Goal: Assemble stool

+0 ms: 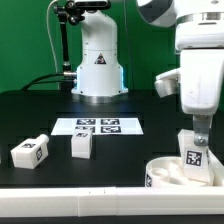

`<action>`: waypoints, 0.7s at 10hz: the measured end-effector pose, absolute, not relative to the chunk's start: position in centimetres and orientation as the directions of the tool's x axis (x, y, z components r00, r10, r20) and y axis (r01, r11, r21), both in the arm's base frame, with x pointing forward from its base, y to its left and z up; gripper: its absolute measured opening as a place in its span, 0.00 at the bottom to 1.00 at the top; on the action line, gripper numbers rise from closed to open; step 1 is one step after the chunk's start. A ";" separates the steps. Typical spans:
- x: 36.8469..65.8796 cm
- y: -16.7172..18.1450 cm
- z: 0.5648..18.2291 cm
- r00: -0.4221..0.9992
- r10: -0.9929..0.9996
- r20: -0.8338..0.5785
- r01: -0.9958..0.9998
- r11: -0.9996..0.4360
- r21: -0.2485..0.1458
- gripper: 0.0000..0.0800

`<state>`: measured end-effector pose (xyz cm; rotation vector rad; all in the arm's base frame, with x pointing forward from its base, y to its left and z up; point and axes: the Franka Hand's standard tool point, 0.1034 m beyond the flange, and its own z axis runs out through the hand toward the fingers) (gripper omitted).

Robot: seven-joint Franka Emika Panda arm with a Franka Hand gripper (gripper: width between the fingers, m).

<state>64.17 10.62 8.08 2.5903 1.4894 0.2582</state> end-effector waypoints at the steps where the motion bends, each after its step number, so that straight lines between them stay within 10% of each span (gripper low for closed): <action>1: 64.1 10.8 8.1 0.585 0.805 0.101 0.781 -0.592 0.196 0.44; 7: 64.1 11.7 7.8 0.900 0.383 0.208 0.374 -0.924 0.082 0.43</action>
Offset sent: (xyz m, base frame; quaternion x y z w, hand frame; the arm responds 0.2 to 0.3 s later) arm -0.0032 0.0057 0.0001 0.0247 -0.0276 0.3051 0.9516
